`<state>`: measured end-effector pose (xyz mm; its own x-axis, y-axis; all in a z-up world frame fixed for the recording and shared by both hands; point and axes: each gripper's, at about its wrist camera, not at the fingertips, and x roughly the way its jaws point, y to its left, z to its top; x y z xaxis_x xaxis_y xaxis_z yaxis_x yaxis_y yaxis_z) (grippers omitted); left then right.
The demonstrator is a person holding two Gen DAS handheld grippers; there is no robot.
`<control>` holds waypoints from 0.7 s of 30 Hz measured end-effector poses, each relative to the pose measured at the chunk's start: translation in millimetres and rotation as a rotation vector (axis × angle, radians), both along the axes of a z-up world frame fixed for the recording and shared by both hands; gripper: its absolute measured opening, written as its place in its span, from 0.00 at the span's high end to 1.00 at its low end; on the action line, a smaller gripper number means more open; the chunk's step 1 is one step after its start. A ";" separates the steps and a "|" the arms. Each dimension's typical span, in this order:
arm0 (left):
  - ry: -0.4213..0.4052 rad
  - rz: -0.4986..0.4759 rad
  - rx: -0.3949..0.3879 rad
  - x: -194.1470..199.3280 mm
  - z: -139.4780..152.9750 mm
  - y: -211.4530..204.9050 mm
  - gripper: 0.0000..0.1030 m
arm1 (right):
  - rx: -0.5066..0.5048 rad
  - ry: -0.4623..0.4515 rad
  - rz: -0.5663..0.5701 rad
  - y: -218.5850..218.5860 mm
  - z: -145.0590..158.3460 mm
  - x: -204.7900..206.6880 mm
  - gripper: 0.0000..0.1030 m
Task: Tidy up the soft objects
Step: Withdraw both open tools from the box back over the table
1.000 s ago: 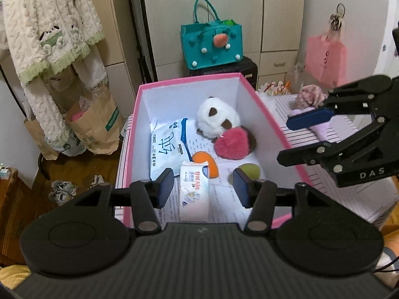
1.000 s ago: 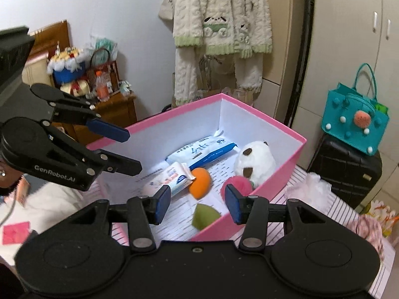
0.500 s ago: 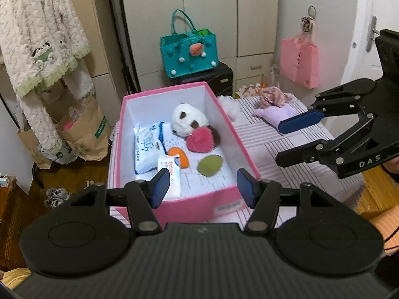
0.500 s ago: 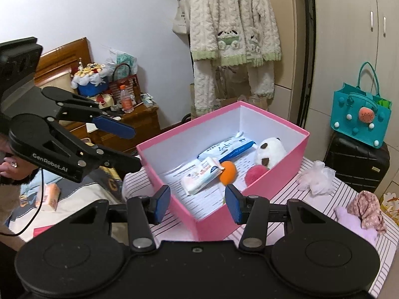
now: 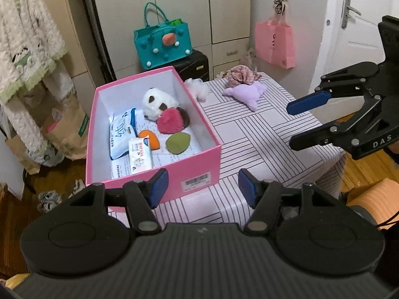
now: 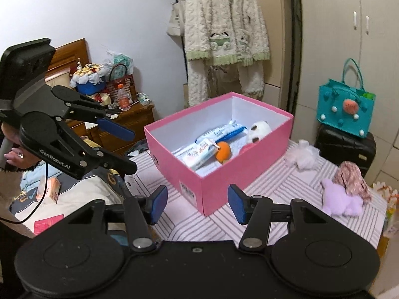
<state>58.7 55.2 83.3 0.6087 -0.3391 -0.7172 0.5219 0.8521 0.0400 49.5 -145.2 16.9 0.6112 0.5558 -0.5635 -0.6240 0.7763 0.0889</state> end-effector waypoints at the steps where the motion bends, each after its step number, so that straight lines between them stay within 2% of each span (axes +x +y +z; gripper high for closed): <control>1: -0.010 -0.004 0.002 -2.9 -1.4 -2.5 0.40 | 0.002 0.002 -0.005 -2.6 -2.3 -3.1 0.42; 4: -0.025 -0.023 0.001 -10.9 -6.9 -10.8 0.40 | 0.000 0.007 -0.028 -12.3 -11.2 -12.3 0.40; 13: -0.006 -0.095 -0.042 -18.7 -30.1 -42.3 0.39 | -0.040 0.031 -0.117 -44.2 -44.0 -28.6 0.40; 18: -0.041 -0.124 -0.004 -17.7 -50.5 -71.5 0.39 | -0.079 0.015 -0.158 -61.5 -60.1 -28.3 0.39; 21: -0.044 -0.127 0.004 -11.8 -61.2 -88.5 0.38 | -0.083 0.007 -0.167 -76.1 -68.6 -22.8 0.33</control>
